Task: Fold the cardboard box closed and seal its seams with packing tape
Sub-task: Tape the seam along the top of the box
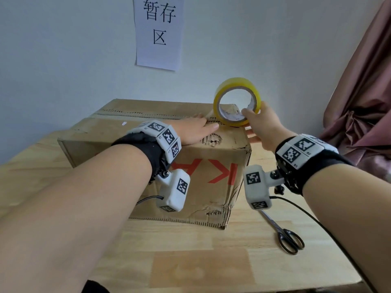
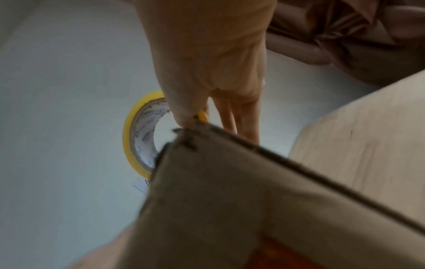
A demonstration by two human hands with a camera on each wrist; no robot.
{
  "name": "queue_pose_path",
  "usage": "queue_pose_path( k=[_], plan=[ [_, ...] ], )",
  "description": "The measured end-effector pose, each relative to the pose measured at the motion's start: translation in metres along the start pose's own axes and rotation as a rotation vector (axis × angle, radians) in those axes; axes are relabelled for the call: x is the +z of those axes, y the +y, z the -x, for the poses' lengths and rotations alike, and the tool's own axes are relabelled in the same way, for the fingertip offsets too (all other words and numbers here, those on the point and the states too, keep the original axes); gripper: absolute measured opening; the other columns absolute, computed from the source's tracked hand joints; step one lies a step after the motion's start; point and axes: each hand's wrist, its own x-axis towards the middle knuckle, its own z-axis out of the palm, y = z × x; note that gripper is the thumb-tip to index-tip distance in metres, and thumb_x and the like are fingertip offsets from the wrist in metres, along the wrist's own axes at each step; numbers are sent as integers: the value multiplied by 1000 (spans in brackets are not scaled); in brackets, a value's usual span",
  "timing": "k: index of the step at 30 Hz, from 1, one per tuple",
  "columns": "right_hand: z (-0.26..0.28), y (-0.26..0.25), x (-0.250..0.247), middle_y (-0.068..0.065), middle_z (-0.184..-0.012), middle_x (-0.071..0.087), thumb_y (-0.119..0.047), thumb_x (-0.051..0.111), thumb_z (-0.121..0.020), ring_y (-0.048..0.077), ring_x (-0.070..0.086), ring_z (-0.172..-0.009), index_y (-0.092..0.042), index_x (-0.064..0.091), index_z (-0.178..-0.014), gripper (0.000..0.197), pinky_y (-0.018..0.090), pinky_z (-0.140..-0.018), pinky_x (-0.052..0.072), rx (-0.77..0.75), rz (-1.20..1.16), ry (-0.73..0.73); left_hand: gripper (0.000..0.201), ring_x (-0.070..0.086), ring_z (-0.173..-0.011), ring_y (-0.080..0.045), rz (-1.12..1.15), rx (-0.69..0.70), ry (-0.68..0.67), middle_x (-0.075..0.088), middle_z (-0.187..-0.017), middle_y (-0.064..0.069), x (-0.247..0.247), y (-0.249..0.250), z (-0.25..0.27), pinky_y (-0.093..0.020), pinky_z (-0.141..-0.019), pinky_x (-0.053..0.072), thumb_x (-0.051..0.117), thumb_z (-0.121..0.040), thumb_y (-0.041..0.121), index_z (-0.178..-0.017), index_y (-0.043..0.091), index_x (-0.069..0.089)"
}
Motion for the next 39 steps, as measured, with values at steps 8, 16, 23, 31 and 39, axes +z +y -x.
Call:
queue_pose_path(
  k=[8, 16, 23, 31, 39],
  plan=[
    [3, -25, 46, 15, -104, 64, -26, 49, -93, 30, 70, -79, -8, 50, -118, 31, 42, -56, 59, 45, -25, -168, 57, 43, -127, -28, 24, -153, 36, 41, -144, -16, -10, -48, 18, -35, -106, 34, 22, -102, 42, -142, 3, 30],
    [6, -60, 50, 7, -122, 39, -8, 56, -82, 21, 45, -99, -27, 30, -143, 68, 31, -79, 45, -480, 302, -14, 49, 15, -144, -26, 48, -151, 68, 10, -158, -12, -4, -60, 15, -31, -114, 13, 20, -105, 31, -151, 14, 16],
    [1, -87, 68, 3, -83, 53, -65, 47, -86, 20, 51, -75, -11, 57, -95, 56, 31, -63, 40, -415, 437, 1, 56, 0, -147, -19, -20, -124, -4, -4, -160, 2, -4, -64, 15, -39, -117, 2, 12, -102, 43, -152, 21, -2],
    [-9, -105, 56, -4, -51, 28, -42, 70, -74, 13, 24, -44, -15, 33, -55, 50, 24, -43, 20, -312, 421, 36, 56, -2, -147, -17, 64, -102, 2, -3, -160, -4, -6, -60, 19, -36, -117, 3, 18, -103, 36, -152, 14, 2],
    [-17, -84, 42, -3, -64, 42, -46, 69, -76, 13, 39, -56, -14, 47, -73, 39, 26, -53, 32, -317, 411, 65, 56, -1, -147, -18, 13, -127, -32, -5, -159, -4, -8, -57, 17, -34, -118, 3, 15, -103, 39, -151, 14, 0]
  ],
)
